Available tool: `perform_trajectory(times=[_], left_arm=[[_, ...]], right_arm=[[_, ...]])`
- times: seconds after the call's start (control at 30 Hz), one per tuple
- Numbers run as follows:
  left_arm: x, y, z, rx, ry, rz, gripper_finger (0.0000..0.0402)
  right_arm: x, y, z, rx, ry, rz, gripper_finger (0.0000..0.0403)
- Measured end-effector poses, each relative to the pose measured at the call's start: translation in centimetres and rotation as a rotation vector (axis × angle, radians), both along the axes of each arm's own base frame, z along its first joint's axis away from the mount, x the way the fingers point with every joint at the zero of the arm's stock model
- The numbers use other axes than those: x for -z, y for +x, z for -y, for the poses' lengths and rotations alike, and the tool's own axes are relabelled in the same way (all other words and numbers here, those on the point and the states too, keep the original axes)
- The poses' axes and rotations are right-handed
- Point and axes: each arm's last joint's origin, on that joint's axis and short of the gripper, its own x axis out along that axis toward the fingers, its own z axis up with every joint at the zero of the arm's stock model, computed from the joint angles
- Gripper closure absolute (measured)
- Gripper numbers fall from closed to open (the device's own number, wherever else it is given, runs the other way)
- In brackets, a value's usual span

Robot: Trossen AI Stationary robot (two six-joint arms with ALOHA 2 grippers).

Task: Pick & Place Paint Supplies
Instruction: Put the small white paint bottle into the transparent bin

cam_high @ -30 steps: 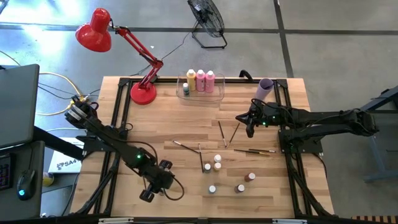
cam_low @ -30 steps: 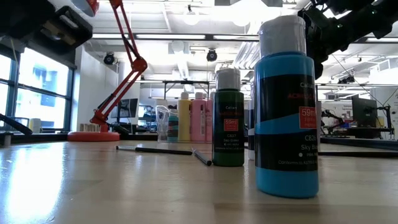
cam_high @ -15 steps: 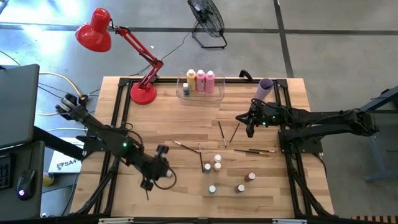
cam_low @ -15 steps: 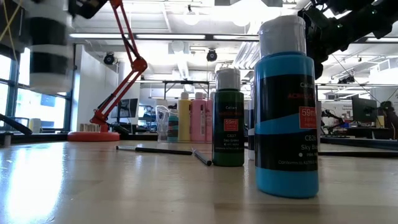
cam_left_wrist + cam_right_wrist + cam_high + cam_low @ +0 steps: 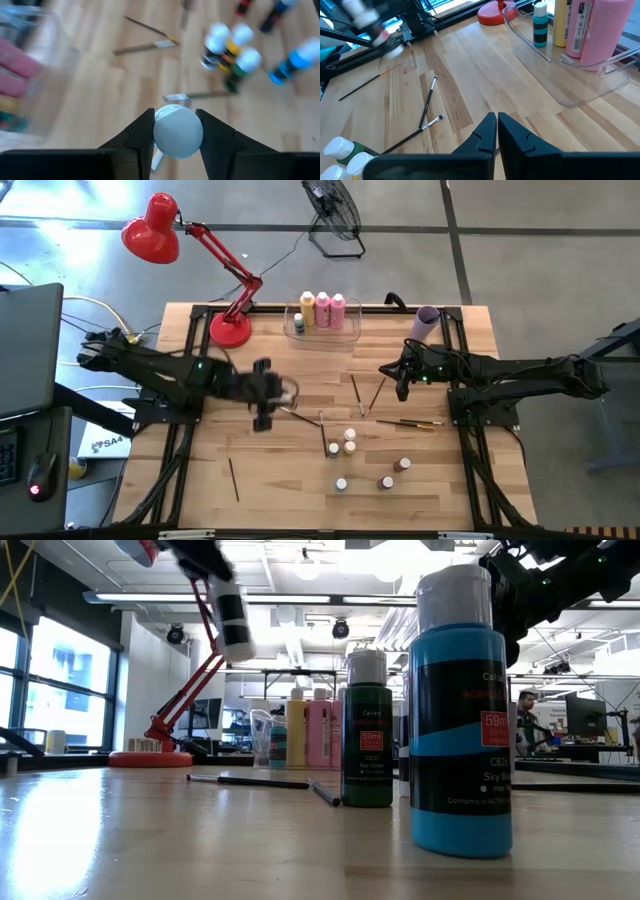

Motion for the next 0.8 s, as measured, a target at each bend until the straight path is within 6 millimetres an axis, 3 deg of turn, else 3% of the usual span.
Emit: perform_trajectory(times=[0.3, 0.43, 0.6, 0.8], left_arm=[[-5.6, 1.1, -5.7, -0.172, 0.027, 0.138, 0.0281], [-7.1, 1.7, -8.0, -0.257, 0.032, 0.162, 0.0282], [-7.2, 3.7, -11.1, -0.351, 0.031, 0.127, 0.0282], [-5.0, 6.6, -14.5, -0.385, -0.018, 0.041, 0.0283]], right_arm=[[0.0, 0.0, 0.0, -0.001, 0.0, 0.0, 0.0395], [0.0, 0.0, 0.0, 0.002, -0.001, 0.0, 0.0395], [0.0, 0.0, 0.0, 0.005, -0.003, -0.001, 0.0395], [0.0, 0.0, 0.0, 0.009, -0.005, -0.001, 0.0395]])
